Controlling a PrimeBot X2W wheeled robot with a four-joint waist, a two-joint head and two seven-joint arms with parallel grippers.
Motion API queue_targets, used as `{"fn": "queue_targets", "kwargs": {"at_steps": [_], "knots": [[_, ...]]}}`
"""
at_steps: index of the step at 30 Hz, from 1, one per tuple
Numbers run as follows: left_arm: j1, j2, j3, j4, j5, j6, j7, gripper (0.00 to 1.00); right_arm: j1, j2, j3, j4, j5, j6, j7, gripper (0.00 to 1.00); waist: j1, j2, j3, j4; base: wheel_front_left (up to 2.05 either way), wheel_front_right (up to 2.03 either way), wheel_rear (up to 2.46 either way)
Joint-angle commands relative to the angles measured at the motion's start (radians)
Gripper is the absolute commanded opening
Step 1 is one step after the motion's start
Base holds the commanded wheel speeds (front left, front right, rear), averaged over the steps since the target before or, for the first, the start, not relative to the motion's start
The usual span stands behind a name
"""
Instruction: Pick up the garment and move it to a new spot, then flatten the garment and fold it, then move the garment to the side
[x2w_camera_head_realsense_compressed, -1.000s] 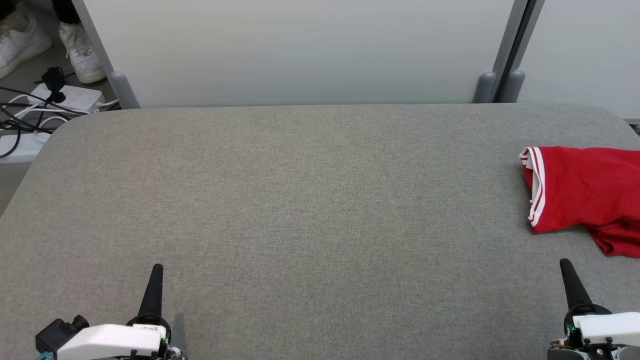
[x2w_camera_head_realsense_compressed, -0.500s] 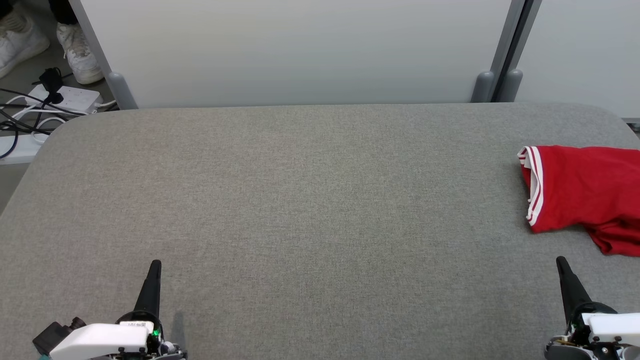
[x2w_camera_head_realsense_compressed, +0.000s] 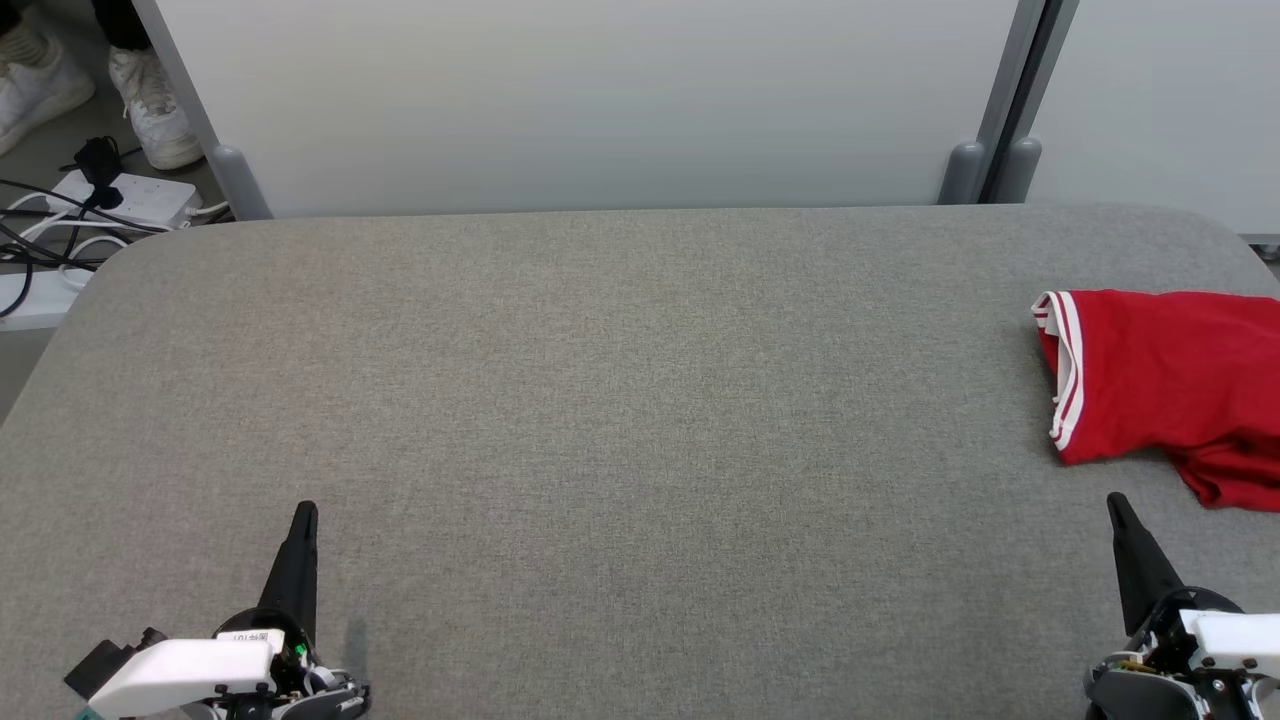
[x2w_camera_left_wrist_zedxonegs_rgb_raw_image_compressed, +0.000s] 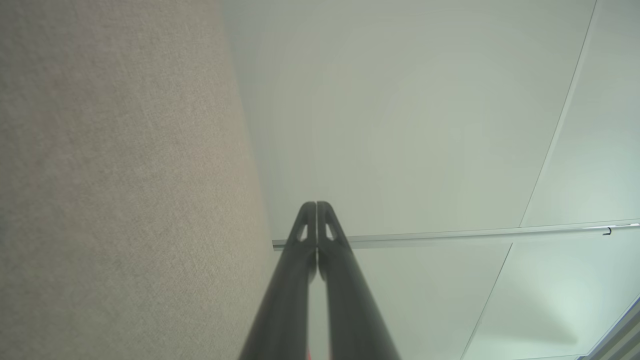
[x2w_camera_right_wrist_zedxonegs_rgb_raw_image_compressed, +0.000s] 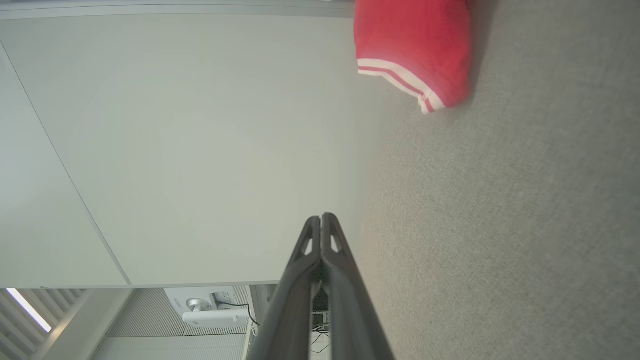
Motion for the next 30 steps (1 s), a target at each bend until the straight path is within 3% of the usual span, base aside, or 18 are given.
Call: {"fn": "queue_targets", "kwargs": {"at_steps": [1,30], "knots": [[-0.058,0.019,0.034,-0.029,-0.004,-0.009,0.007,0.00,-0.038,-0.010,0.027,-0.031,0.011,0.000,0.008,0.00,0.0000,0.0000,0.000,0.000,0.00,0.00,0.00],[-0.058,0.019,0.033,-0.029,-0.005,-0.009,0.007,0.00,-0.038,-0.010,0.027,-0.031,0.012,0.000,0.008,0.00,0.0000,0.0000,0.000,0.000,0.00,0.00,0.00]]}}
